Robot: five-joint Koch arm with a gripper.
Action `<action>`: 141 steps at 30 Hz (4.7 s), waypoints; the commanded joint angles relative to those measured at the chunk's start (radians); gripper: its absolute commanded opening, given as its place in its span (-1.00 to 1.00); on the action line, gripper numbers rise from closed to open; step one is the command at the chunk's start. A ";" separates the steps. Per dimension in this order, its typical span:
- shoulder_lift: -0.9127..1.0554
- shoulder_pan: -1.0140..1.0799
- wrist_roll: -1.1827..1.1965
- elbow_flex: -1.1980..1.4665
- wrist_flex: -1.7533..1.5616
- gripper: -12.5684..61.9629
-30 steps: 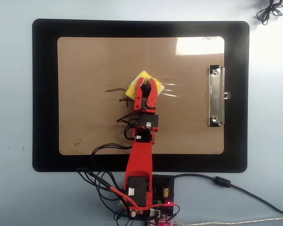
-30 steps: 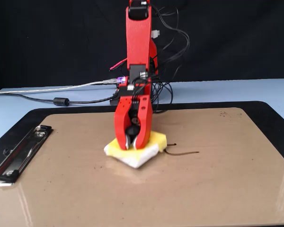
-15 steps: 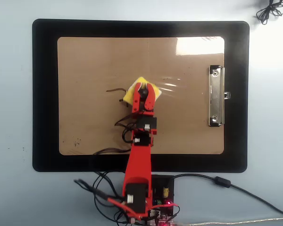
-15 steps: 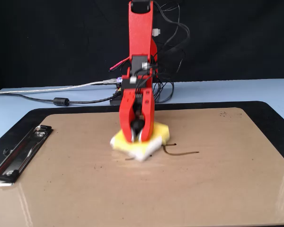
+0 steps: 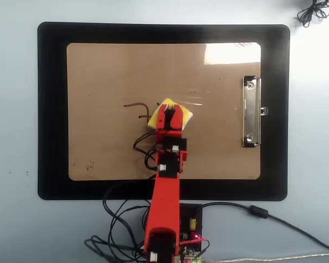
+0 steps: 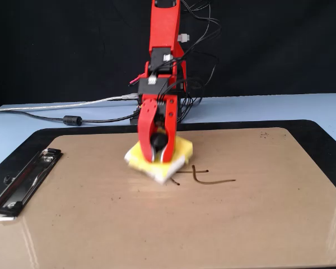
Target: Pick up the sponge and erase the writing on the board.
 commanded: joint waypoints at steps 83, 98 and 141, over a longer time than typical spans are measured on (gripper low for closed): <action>-0.143 -0.400 -0.176 0.133 -0.440 -0.87; -0.295 -0.419 -0.187 -0.008 -0.431 -0.87; 0.054 -0.925 -0.284 -0.107 -0.186 -0.87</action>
